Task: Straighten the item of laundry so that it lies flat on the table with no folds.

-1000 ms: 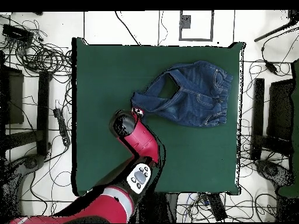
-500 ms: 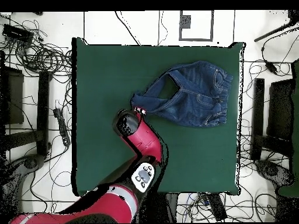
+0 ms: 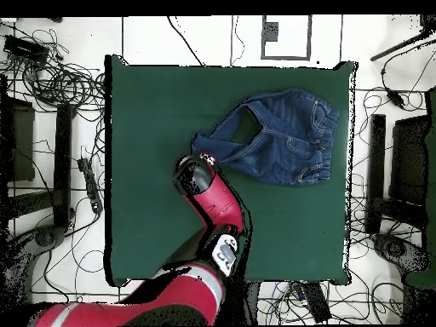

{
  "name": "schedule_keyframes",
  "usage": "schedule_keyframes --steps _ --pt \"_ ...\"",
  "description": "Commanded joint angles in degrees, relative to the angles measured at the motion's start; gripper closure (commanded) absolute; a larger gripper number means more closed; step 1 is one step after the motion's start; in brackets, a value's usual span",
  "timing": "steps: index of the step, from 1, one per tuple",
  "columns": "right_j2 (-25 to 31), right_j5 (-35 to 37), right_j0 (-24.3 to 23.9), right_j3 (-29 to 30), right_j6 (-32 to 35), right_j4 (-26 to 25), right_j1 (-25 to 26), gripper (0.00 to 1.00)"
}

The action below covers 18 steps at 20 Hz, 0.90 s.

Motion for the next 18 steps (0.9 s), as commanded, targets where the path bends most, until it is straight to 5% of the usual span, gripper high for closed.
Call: schedule_keyframes --steps 1,11,18 --pt "23.6 -16.8 -6.9 1.1 10.3 2.3 4.0 1.00" --pt "29.9 -23.8 -10.5 0.8 20.0 -4.0 2.3 1.00" --pt "29.6 -21.3 -8.9 4.3 19.9 0.5 -3.2 1.00"
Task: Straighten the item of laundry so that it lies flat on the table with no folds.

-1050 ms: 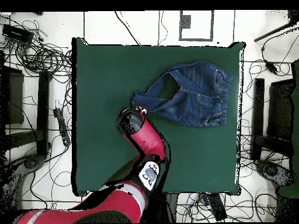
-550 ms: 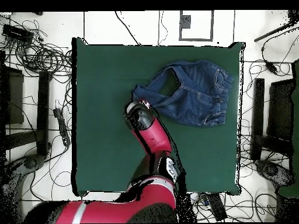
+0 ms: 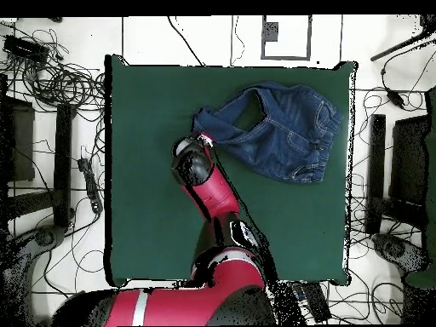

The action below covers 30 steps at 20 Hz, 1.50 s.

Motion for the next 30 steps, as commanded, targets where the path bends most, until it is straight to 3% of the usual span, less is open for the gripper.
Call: schedule_keyframes --steps 1,9,22,28,29,30 --pt "10.7 -1.5 2.7 2.8 19.3 4.8 0.7 1.00" --pt "5.1 4.0 7.2 6.7 17.8 10.6 -5.6 1.00" --pt "1.9 11.9 6.1 18.0 14.3 9.8 -18.6 1.00" --pt "8.2 7.1 -1.3 24.7 8.5 9.0 -22.3 1.00" --pt "12.2 4.1 -4.6 25.7 8.8 7.3 -22.1 1.00" --pt "20.5 -1.5 -11.8 27.4 12.4 1.8 -20.3 1.00"
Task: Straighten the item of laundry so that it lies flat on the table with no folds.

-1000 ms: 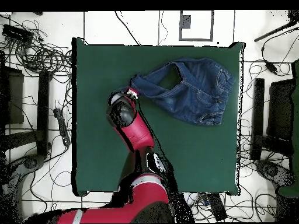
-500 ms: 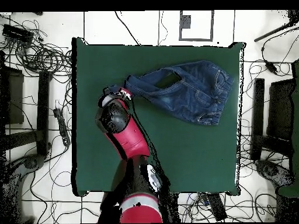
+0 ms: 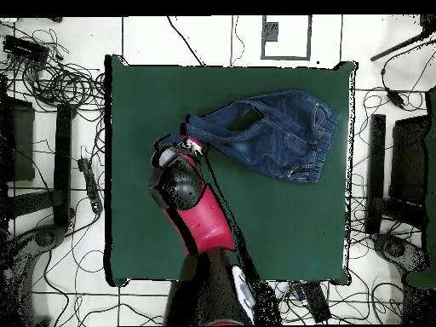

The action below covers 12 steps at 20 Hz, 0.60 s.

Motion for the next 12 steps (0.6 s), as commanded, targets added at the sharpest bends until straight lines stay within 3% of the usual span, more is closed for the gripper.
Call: schedule_keyframes --steps 1,3,6,8,12 --pt "24.5 -11.5 -18.7 13.4 18.9 -16.0 4.3 1.00" --pt "25.8 -19.1 -20.7 9.6 25.3 -26.0 12.8 1.00" --pt "23.9 -23.8 -18.4 4.0 27.5 -28.6 19.7 1.00" --pt "20.6 -23.1 -14.5 1.8 25.8 -23.9 20.6 1.00" --pt "12.8 -15.3 -4.5 0.3 16.8 -5.5 19.3 1.00"
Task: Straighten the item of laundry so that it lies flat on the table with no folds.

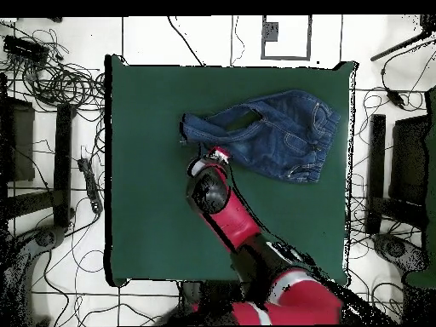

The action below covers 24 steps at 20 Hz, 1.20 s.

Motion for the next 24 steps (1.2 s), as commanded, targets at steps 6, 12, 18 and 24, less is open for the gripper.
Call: schedule_keyframes --steps 6,12,18,24 --pt "0.5 6.3 15.2 -1.6 9.2 23.6 7.0 1.00" --pt "1.6 3.9 17.3 -3.6 10.6 29.4 8.3 1.00" --pt "2.3 1.2 17.2 -8.2 12.0 28.9 10.9 1.00" --pt "2.8 0.3 18.6 -8.9 4.0 38.4 9.7 1.00"
